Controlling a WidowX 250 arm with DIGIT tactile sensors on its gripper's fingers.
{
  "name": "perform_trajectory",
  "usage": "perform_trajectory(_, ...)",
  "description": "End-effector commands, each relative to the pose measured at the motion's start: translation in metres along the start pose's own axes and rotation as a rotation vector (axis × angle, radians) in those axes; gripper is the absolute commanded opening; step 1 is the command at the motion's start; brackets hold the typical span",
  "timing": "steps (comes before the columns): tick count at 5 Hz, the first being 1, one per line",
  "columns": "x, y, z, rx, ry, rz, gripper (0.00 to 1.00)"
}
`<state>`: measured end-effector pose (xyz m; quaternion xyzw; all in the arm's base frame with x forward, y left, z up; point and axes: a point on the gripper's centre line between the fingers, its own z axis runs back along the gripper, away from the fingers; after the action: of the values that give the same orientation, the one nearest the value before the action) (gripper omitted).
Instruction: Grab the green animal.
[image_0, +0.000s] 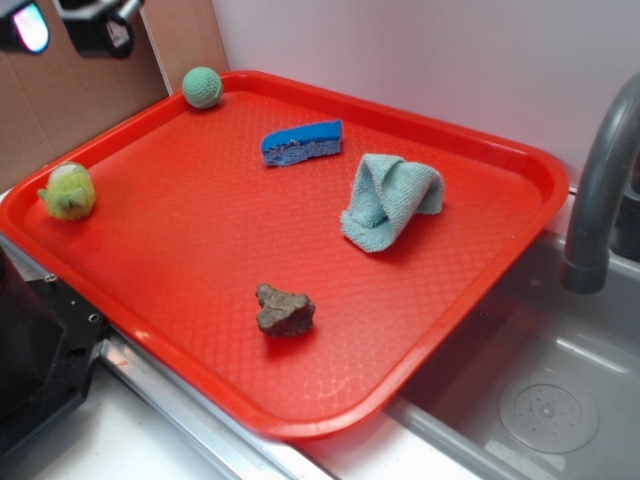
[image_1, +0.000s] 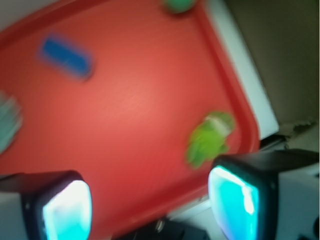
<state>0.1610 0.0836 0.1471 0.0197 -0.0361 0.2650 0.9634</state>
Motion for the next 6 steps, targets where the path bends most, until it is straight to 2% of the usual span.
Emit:
perform_trajectory(1,-0.024,0.075,-0.025,0.074,-0.178,0.505,1.00)
perform_trajectory(2,-0.035,0.074,-0.042,0.081,-0.160,0.757,1.00)
perform_trajectory(3,-0.024,0.064,-0.068,0.050,-0.098,0.826,1.00)
perform_trajectory(4,-0.007,0.060,-0.094,0.049,-0.033,0.729,1.00)
perform_trajectory(5,0.000,0.056,-0.120,0.034,0.052,0.700,1.00)
perform_trajectory(6,-0.001,0.054,-0.128,0.004,0.098,0.672,1.00)
